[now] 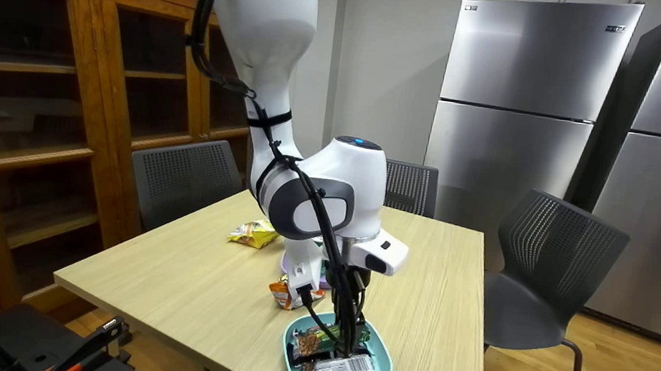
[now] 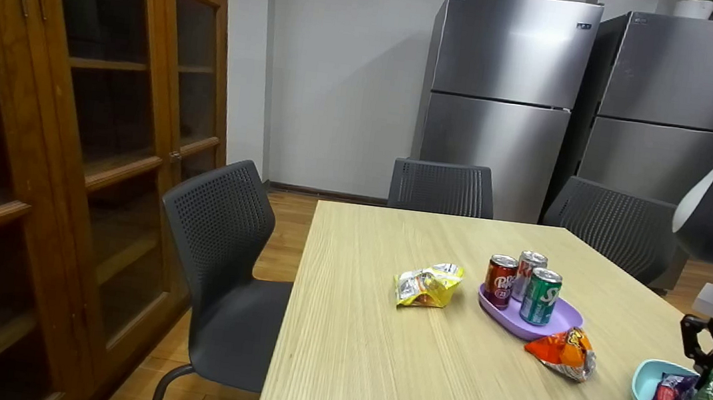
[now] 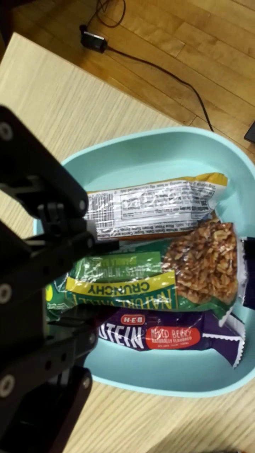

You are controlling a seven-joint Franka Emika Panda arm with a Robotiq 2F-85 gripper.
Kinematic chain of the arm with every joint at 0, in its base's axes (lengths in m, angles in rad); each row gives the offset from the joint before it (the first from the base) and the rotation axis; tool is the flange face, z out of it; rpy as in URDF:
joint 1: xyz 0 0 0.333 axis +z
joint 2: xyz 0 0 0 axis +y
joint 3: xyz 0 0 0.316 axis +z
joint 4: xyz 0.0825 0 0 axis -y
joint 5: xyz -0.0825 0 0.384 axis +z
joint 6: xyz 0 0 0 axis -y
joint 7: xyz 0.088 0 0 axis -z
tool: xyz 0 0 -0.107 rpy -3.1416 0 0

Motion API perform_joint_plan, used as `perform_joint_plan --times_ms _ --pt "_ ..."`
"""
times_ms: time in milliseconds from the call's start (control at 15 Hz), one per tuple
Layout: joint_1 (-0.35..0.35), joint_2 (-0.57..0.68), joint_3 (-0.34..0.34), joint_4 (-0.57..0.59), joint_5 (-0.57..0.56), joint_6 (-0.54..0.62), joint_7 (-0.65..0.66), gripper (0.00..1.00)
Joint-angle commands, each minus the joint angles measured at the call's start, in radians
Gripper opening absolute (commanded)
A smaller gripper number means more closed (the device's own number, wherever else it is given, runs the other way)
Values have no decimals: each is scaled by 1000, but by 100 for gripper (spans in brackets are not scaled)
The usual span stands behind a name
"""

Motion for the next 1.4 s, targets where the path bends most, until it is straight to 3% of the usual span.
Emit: perform_joint_plan --times_ms 0,67,200,333,600,1000,1333 --pt "-56 35 41 51 -37 -45 27 12" --pt "-65 41 48 57 -38 -48 24 12" --pt "-68 47 51 63 -42 -56 25 62" --pt "-70 46 52 64 -47 -56 24 68" --pt "-66 19 55 41 -54 -44 19 97" --pt "-36 -76 39 -23 -79 -20 20 100" --pt "28 -187 11 -92 -133 -4 45 100"
